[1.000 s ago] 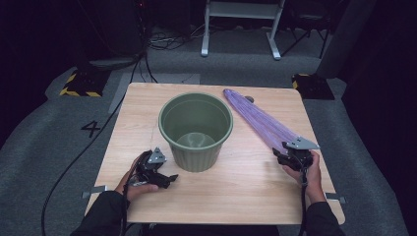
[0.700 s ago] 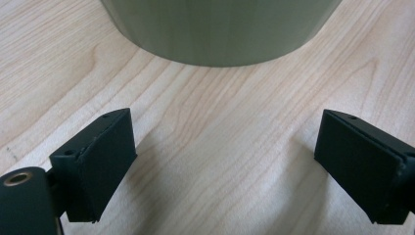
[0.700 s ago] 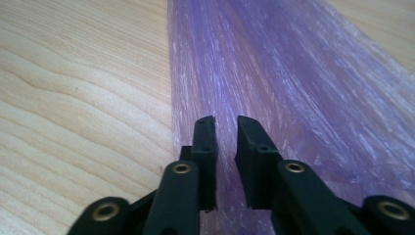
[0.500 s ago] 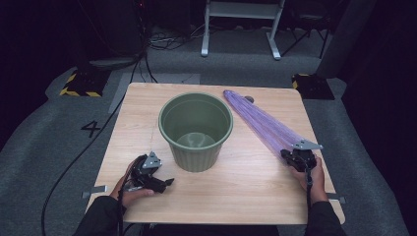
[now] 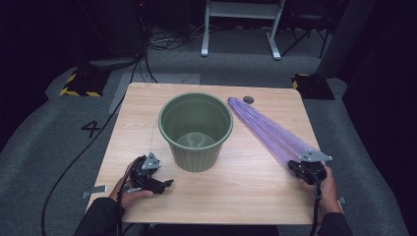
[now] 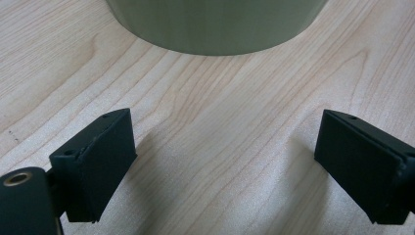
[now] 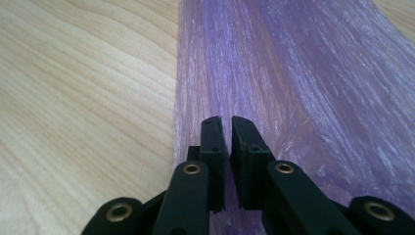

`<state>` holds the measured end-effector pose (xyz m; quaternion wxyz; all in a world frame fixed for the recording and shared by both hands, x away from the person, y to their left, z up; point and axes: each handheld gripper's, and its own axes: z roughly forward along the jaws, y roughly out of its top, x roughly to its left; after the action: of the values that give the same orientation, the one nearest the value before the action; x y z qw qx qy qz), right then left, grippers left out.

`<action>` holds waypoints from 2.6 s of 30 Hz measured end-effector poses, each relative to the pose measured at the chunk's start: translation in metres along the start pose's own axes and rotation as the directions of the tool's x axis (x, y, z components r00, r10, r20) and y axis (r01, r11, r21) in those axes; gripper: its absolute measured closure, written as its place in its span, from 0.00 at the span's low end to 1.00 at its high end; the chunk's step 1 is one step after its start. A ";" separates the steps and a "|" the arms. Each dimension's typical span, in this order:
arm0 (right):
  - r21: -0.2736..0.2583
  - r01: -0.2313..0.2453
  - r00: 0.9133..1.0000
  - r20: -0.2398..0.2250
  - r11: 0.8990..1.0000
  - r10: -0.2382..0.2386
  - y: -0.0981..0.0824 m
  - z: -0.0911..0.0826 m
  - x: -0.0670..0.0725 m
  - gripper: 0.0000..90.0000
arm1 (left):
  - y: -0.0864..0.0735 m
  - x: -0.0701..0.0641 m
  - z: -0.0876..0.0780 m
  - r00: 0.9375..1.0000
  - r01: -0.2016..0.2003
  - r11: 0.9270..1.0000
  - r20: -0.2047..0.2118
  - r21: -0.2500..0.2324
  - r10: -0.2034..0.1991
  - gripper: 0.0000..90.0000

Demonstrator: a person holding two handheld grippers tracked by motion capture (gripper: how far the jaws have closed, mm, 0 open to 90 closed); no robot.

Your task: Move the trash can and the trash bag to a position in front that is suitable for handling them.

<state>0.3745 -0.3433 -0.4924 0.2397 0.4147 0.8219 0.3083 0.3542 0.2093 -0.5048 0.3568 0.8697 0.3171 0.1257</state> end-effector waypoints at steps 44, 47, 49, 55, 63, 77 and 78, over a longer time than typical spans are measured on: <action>0.017 -0.096 0.994 0.061 0.995 0.095 0.091 0.080 0.031 1.00 | 0.002 0.001 0.002 1.000 -0.015 1.000 0.015 -0.001 0.015 0.09; 0.013 -0.107 0.993 0.057 0.994 0.106 0.090 0.081 0.030 1.00 | 0.002 0.001 0.002 1.000 -0.015 1.000 0.014 0.001 0.015 0.09; 0.011 -0.113 0.992 0.053 0.994 0.112 0.090 0.081 0.030 1.00 | 0.002 0.001 0.002 1.000 -0.015 1.000 0.015 0.000 0.015 0.09; 0.011 -0.126 0.991 0.034 0.992 0.126 0.089 0.082 0.029 1.00 | 0.002 0.001 0.002 1.000 -0.015 1.000 0.015 -0.001 0.015 0.09; 0.032 -0.100 0.995 0.001 0.994 0.100 0.084 0.077 0.033 1.00 | 0.002 0.001 0.002 1.000 -0.015 1.000 0.014 0.001 0.015 0.09; 0.037 0.045 0.998 -0.043 0.998 -0.044 0.054 0.039 0.052 0.99 | 0.002 0.001 0.002 1.000 -0.015 1.000 0.014 0.001 0.015 0.09; 0.031 0.065 0.997 -0.043 0.997 -0.064 0.050 0.033 0.053 0.98 | 0.002 0.001 0.002 1.000 -0.015 1.000 0.015 -0.001 0.015 0.09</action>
<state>0.3946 -0.2659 -0.4873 0.2254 0.3854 0.8446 0.2956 0.3568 0.2085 -0.5049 0.3585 0.8728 0.3080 0.1220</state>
